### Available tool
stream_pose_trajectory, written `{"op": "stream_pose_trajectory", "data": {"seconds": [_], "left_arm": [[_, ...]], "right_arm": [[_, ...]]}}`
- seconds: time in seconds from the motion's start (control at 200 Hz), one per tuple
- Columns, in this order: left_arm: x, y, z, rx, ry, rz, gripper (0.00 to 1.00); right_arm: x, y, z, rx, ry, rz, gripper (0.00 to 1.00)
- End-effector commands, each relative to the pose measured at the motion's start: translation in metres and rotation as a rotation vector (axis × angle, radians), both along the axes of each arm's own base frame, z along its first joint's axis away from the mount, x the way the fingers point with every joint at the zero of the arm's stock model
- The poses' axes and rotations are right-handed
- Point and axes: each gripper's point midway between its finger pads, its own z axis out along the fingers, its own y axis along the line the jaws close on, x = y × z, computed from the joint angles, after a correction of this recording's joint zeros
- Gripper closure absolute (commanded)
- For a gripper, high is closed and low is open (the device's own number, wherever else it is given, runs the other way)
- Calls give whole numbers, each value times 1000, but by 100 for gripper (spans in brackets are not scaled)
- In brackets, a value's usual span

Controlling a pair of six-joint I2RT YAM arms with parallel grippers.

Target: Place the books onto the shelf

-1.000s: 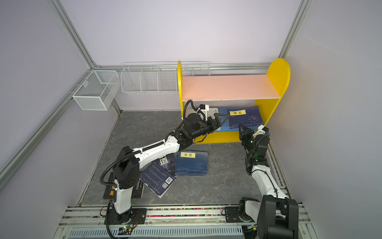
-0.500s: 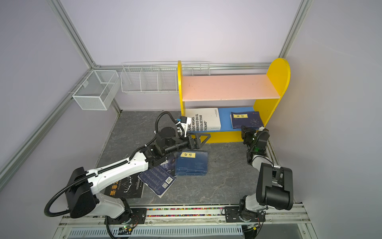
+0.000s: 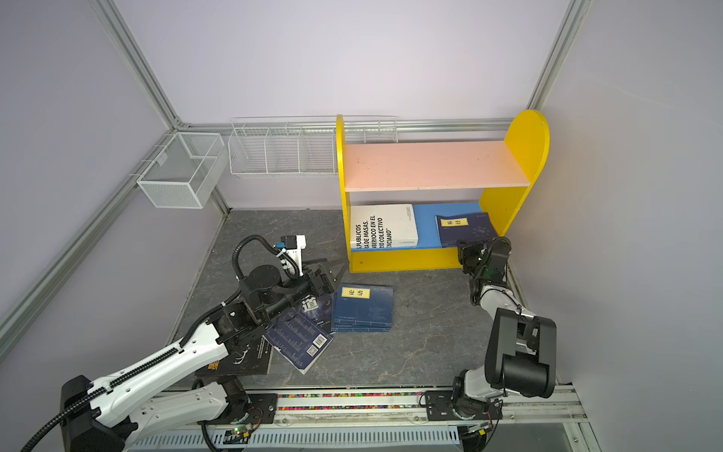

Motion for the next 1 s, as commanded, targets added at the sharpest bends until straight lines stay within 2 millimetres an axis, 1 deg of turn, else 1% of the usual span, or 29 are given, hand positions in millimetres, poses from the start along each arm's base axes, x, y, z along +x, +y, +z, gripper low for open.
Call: {"op": "stream_pose_trajectory", "data": {"seconds": [0.0, 0.085, 0.185, 0.24, 0.31, 0.375, 0.48, 0.66, 0.715, 0.72, 0.73, 0.74, 0.865, 0.995], "left_arm": [[2, 9, -9, 35, -6, 32, 0], [2, 11, -13, 36, 1, 40, 0], [2, 15, -15, 29, 1, 51, 0], [2, 18, -17, 28, 3, 59, 0], [2, 20, -17, 23, 0, 65, 0], [2, 22, -18, 20, 1, 70, 0], [3, 22, -20, 22, 4, 72, 0], [4, 22, -21, 22, 6, 77, 0], [4, 23, -22, 21, 6, 77, 0], [4, 23, -21, 20, 7, 77, 0], [4, 23, -22, 21, 9, 77, 0], [4, 23, -23, 22, 9, 77, 0], [4, 24, -25, 21, 16, 85, 0], [6, 24, -29, 20, 24, 89, 0]], "right_arm": [[4, -17, 1, -22, 13, -60, 86], [6, -18, 0, -11, 22, -62, 77], [6, -17, 0, -10, 43, -53, 61], [4, -17, 0, -17, 66, -48, 55], [-1, -17, -2, -33, 102, -45, 50], [-5, -17, -3, -48, 130, -44, 48], [-11, -17, -4, -73, 166, -38, 49], [-14, -17, -4, -89, 195, -30, 61], [-16, -17, -10, -94, 217, -25, 64], [-15, -17, -10, -97, 217, -24, 64], [-10, -18, -1, -104, 196, -23, 65], [-9, -18, 3, -111, 191, -20, 65], [-7, -19, 5, -149, 226, 1, 68], [-7, -20, 8, -157, 222, 1, 68]]}}
